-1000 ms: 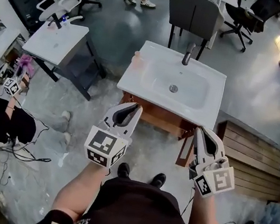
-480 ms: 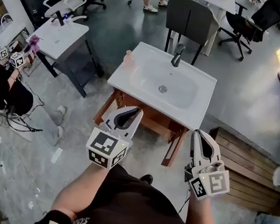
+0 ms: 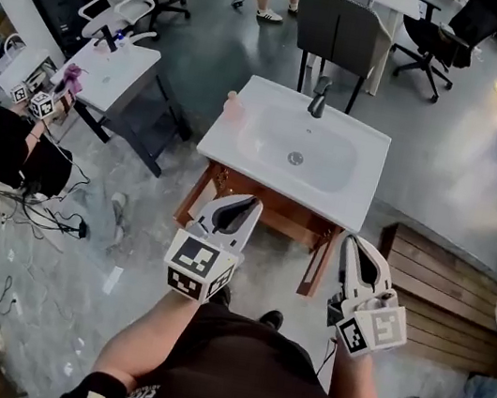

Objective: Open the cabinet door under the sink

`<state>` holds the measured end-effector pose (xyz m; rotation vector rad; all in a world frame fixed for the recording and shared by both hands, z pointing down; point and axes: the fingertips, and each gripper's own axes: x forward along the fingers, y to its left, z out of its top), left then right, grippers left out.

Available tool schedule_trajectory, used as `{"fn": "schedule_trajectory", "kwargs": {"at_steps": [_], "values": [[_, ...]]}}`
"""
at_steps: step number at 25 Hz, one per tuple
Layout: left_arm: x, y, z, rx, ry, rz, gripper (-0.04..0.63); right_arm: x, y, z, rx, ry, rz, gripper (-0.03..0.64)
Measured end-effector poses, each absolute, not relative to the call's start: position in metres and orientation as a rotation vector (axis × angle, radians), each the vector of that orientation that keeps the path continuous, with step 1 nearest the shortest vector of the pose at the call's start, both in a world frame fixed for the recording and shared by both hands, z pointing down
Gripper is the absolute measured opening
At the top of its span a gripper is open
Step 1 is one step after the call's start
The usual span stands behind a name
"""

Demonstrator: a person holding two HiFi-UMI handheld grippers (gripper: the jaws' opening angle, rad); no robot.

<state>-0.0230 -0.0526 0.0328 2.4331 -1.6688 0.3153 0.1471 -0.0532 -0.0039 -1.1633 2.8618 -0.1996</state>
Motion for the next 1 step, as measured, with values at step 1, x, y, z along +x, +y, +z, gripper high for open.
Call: {"fn": "schedule_trajectory", "kwargs": {"at_steps": [1], "values": [[-0.0247, -0.0537, 0.035, 2.427, -1.67, 0.316, 0.04, 0.1468, -0.055, -0.004, -1.166, 2.861, -0.191, 0.011]]}}
